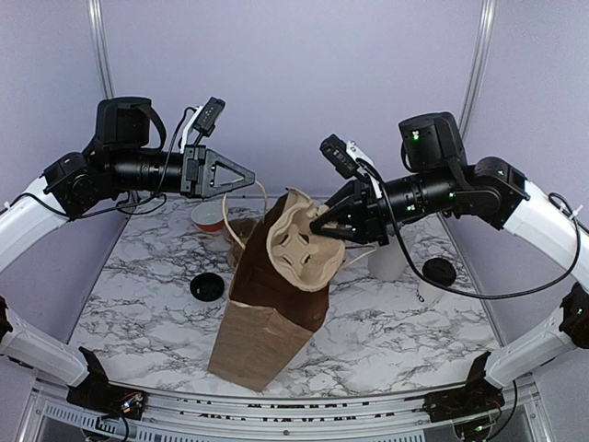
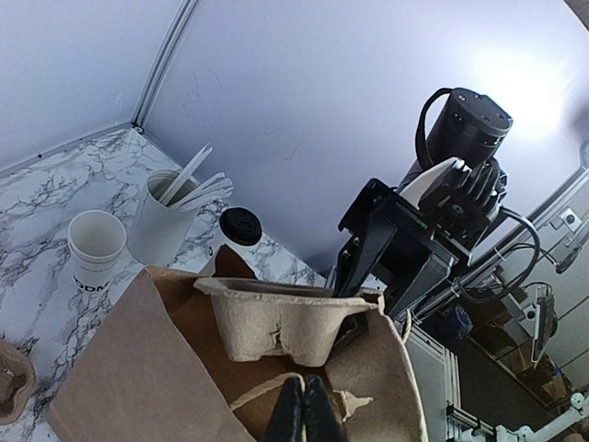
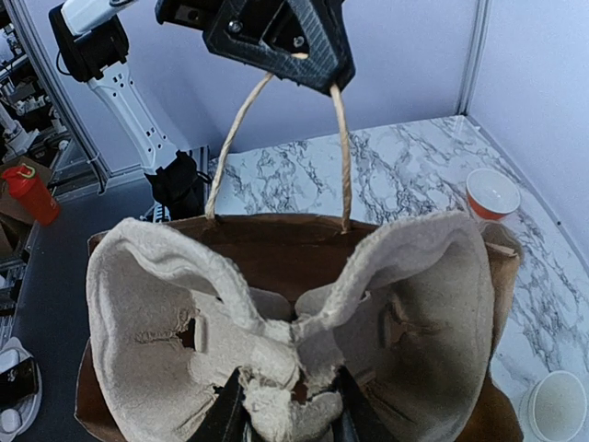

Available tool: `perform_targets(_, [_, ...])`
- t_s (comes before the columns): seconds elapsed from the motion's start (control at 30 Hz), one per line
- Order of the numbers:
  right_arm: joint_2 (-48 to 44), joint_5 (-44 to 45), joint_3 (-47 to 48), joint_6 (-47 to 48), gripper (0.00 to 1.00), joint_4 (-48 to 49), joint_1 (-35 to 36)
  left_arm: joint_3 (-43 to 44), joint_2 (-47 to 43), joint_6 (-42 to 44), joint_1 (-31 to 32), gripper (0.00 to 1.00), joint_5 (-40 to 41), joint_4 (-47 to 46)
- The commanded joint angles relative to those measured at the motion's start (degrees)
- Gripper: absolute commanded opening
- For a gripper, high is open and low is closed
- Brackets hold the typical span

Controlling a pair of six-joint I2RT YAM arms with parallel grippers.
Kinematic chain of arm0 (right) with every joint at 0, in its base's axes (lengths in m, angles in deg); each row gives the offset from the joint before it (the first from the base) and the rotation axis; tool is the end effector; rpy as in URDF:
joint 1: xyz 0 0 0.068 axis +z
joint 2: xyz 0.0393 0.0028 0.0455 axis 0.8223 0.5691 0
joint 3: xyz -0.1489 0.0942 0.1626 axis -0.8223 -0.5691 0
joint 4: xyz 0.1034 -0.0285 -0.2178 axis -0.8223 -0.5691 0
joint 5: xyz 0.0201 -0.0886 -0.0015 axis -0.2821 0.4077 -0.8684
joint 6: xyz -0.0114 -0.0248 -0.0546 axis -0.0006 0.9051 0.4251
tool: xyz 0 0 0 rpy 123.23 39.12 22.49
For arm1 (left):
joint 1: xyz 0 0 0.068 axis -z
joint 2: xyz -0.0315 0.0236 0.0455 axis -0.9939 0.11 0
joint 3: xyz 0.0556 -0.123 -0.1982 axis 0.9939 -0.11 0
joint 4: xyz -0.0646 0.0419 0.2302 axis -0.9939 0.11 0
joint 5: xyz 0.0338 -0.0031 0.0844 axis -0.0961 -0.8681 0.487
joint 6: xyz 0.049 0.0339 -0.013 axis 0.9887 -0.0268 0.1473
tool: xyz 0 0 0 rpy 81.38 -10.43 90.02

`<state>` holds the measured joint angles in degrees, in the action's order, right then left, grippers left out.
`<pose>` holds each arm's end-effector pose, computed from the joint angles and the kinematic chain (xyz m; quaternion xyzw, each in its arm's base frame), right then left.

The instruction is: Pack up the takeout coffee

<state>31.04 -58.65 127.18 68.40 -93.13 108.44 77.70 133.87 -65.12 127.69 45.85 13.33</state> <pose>0.1480 0.2326 0.3901 -0.5182 0.6561 0.3896 0.3863 0.1823 -0.2120 0.4173 0.3094 0.6828 -0.5379 0.3855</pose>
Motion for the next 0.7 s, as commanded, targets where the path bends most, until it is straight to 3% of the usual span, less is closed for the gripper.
perform_targets(0.0, [0.3,-0.3,-0.4,-1.9,0.25,1.3,1.3,0.7,0.2,-0.4,0.4,0.0,1.9,-3.8])
perform_targets(0.67, [4.6,11.9,0.0,-3.9,0.23,-2.5,4.4,-5.1,-3.4,-1.9,0.4,0.0,8.6,-7.9])
